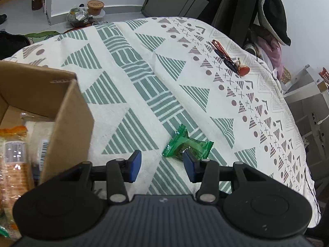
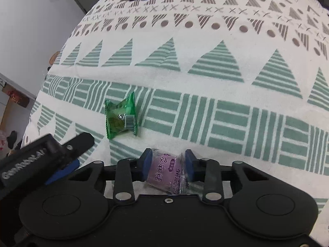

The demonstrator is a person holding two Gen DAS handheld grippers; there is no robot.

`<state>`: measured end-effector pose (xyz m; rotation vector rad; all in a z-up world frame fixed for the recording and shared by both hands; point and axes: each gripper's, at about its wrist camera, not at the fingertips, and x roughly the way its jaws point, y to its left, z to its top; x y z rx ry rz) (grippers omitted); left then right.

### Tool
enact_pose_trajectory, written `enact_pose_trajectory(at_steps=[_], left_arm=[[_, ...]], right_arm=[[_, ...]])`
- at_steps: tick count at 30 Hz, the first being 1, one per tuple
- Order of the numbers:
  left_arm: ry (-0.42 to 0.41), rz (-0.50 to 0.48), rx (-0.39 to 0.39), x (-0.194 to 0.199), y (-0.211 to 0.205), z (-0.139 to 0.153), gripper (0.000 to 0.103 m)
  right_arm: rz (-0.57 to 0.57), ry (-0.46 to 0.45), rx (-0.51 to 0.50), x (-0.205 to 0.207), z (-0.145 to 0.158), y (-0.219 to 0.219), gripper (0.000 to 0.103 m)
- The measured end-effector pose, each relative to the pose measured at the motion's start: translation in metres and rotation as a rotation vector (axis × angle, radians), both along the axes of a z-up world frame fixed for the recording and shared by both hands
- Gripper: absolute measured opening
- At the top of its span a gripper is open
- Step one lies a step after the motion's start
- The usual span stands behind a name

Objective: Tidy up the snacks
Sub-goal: 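Grasp the green wrapped candy with the left tool while the right tool grasps the purple packet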

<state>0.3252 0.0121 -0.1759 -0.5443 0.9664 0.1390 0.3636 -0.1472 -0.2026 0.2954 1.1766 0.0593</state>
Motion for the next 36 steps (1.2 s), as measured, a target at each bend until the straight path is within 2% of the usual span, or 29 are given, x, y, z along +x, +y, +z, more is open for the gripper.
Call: enact_pose_trajectory(at_steps=[11, 15, 20, 24, 27, 30, 32, 34, 36], left_arm=[[0.026, -0.023, 0.008, 0.015, -0.019, -0.008, 0.050], [0.053, -0.035, 0.015, 0.025, -0.027, -0.014, 0.063], [0.067, -0.052, 0.037, 0.039, -0.037, -0.021, 0.071], [0.068, -0.059, 0.081, 0.049, -0.043, -0.027, 0.071], [0.073, -0.078, 0.155, 0.055, -0.049, -0.030, 0.071], [0.068, -0.083, 0.179, 0.059, -0.052, -0.030, 0.071], [0.065, -0.080, 0.189, 0.061, -0.052, -0.032, 0.069], [0.062, -0.068, 0.198, 0.061, -0.052, -0.032, 0.059], [0.055, -0.064, 0.201, 0.060, -0.051, -0.031, 0.039]], right_arm=[[-0.154, -0.030, 0.019, -0.004, 0.008, -0.035, 0.028], [-0.196, -0.044, 0.039, -0.004, 0.012, -0.045, 0.028], [-0.238, -0.034, 0.069, -0.001, 0.008, -0.055, 0.028], [-0.254, -0.030, 0.083, 0.000, 0.005, -0.060, 0.028], [-0.256, -0.022, 0.092, 0.003, 0.002, -0.061, 0.028], [-0.256, -0.018, 0.102, 0.006, 0.001, -0.061, 0.028], [-0.251, -0.019, 0.108, 0.007, 0.000, -0.060, 0.028], [-0.247, -0.018, 0.116, 0.008, 0.000, -0.059, 0.028], [-0.245, -0.018, 0.122, 0.008, -0.001, -0.059, 0.028]])
